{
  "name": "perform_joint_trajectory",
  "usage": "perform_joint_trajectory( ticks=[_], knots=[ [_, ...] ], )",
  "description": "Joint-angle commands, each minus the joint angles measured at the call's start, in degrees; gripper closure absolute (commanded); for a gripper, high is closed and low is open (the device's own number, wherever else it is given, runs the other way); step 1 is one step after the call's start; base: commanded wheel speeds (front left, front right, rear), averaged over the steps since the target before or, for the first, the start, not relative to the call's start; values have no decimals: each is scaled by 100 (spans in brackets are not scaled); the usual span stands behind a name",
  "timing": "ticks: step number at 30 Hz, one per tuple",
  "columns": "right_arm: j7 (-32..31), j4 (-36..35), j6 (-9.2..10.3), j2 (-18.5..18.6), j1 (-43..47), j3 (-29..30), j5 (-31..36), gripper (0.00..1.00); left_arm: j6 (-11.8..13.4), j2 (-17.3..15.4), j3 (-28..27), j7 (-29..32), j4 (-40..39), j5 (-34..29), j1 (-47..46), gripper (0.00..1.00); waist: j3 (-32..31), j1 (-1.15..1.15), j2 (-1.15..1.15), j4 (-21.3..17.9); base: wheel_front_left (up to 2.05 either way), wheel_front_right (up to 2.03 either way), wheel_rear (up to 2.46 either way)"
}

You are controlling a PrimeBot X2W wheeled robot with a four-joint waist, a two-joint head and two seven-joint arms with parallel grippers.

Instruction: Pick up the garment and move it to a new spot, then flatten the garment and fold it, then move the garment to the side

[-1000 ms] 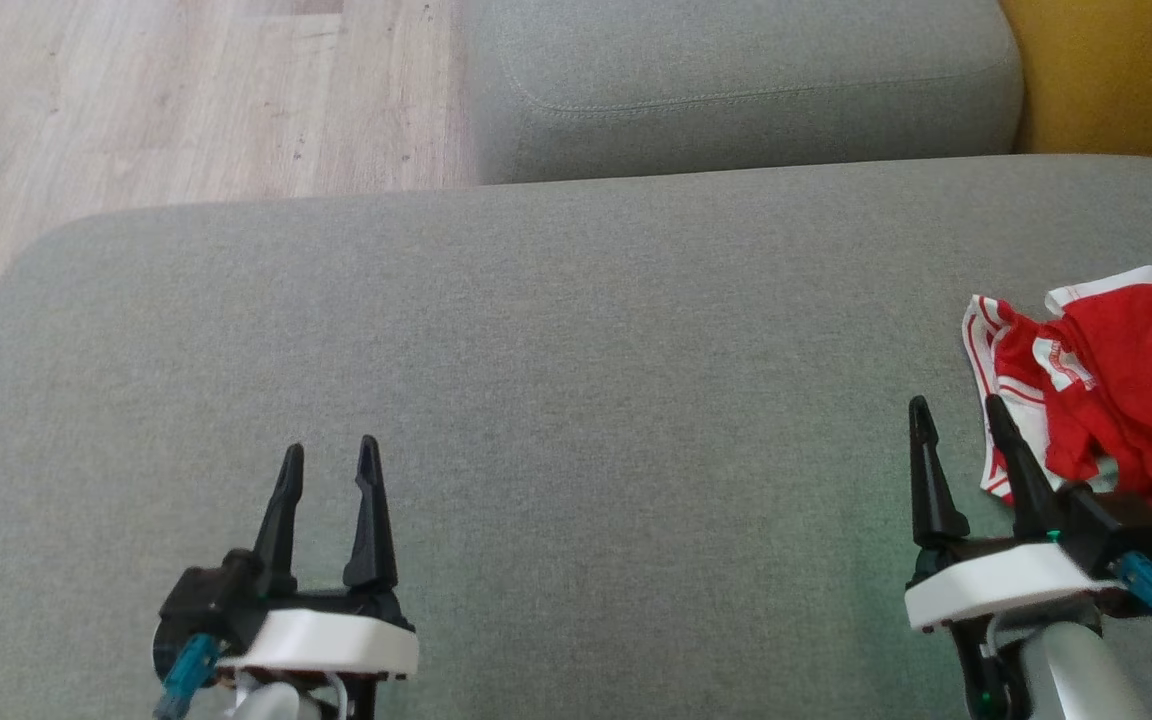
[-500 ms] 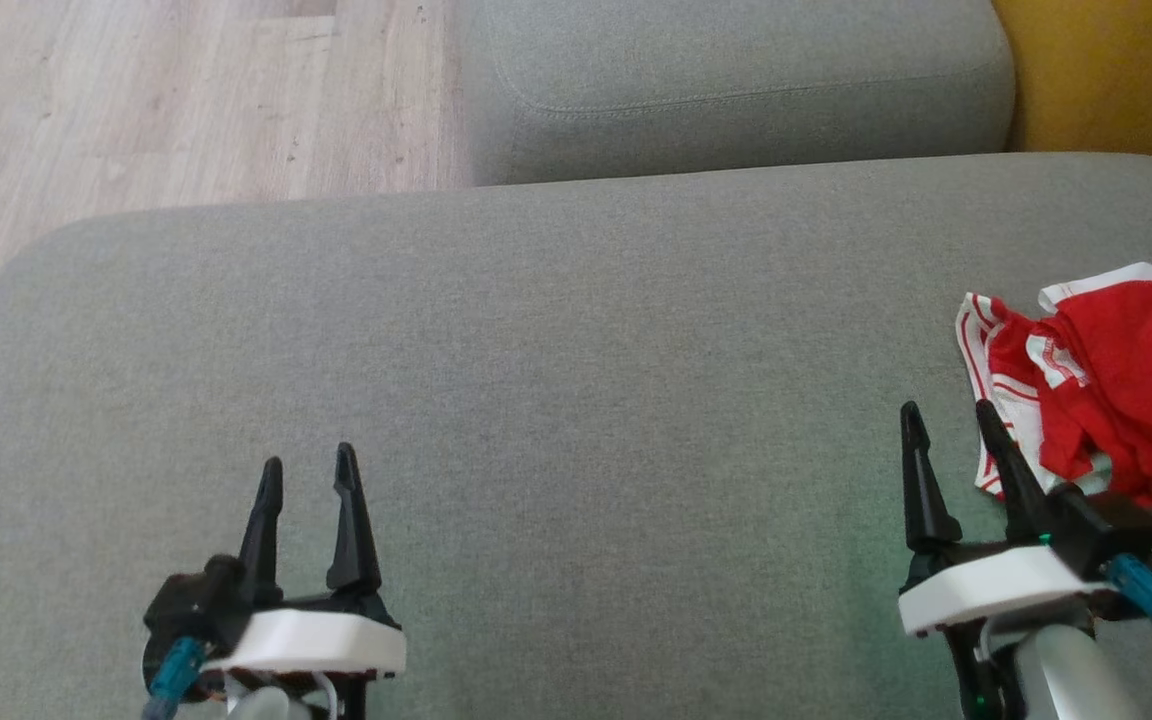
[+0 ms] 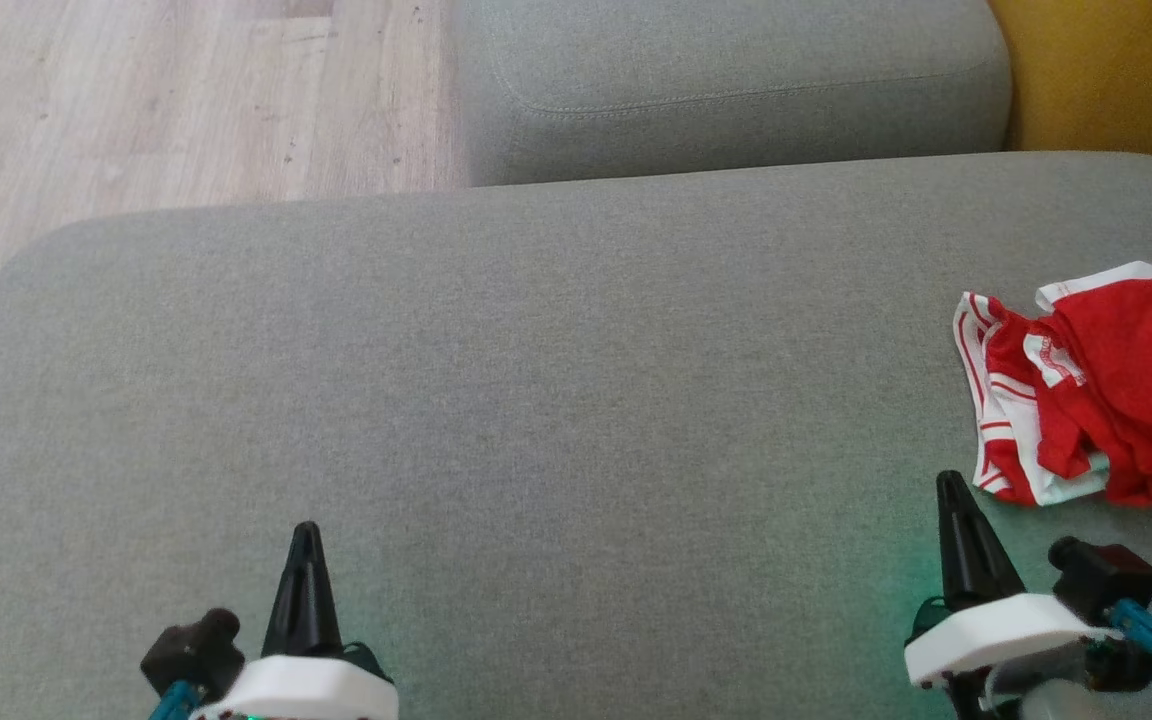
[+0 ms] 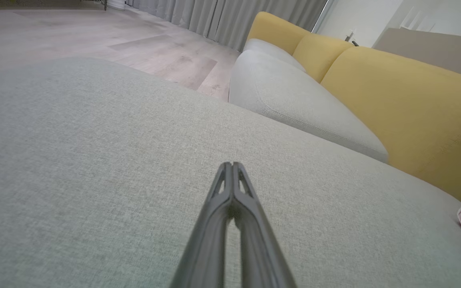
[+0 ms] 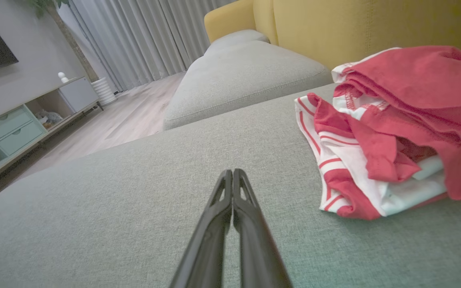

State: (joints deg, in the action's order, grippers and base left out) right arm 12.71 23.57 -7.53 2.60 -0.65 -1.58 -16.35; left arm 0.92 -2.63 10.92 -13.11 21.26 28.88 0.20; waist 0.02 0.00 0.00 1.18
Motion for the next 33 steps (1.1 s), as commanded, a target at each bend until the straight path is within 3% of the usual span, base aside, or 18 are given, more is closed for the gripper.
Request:
perform_joint_trajectory(
  ticks=[1,33],
  knots=[
    [-35,-215,0,9,-257,30,-154,100,-55,-1,-103,22,-202,120,-263,100,0,0,0,-1,0,0,0],
    [-577,-430,1,15,-341,254,-2292,100,-281,-8,-574,580,-352,1908,-370,100,5,0,0,-35,0,0,0]
  ],
)
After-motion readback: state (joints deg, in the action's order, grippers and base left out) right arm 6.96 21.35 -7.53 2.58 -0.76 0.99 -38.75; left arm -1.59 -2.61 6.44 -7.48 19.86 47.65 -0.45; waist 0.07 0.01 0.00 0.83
